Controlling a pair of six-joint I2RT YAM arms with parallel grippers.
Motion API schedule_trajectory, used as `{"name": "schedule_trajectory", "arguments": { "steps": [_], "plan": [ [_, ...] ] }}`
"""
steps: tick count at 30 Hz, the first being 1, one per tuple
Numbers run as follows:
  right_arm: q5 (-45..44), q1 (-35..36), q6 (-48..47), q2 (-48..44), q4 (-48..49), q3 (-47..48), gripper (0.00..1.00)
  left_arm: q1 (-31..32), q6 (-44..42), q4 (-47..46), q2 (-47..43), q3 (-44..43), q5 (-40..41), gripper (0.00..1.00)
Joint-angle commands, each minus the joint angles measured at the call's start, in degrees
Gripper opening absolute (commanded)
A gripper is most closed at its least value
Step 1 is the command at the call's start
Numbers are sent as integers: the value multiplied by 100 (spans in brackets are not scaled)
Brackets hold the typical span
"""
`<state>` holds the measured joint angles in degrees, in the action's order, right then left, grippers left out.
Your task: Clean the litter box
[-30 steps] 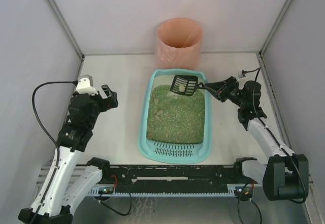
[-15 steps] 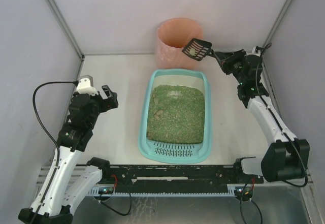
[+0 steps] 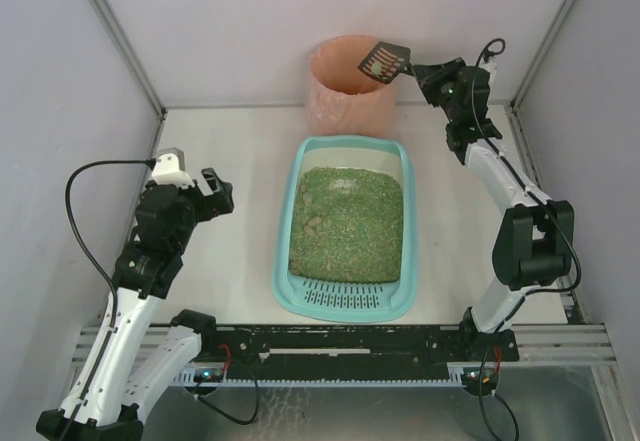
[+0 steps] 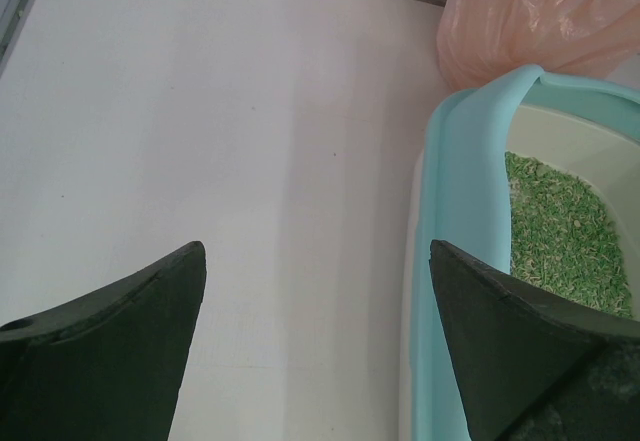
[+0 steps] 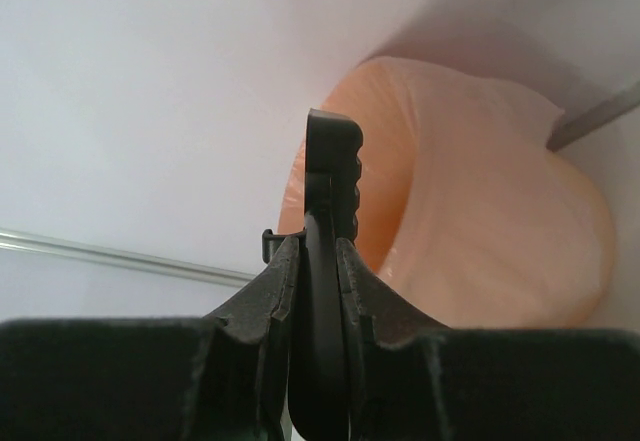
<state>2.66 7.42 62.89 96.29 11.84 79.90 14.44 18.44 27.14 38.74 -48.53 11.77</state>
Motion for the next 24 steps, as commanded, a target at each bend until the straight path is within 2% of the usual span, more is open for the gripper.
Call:
{"name": "schedule_trajectory", "arguments": {
  "steps": [1,9,12,19,24],
  "plan": [
    [80,131,-1105,249,152,952,0,-44,-61,-147,-47,0,-66,96],
    [1286,447,-3826,1167,-1317,3115,0,-52,-59,-149,-18,0,-95,95],
    [1080,562,-4673,1329,-1744,3602,0,-53,-59,-147,4,-7,-143,95],
    [7,959,-6373,1605,-2565,4504,0,-52,-60,-148,54,-9,-178,95],
    [-462,1226,-6835,1406,-2563,4503,0,-47,-67,-153,54,-9,-186,95]
  ]
}}
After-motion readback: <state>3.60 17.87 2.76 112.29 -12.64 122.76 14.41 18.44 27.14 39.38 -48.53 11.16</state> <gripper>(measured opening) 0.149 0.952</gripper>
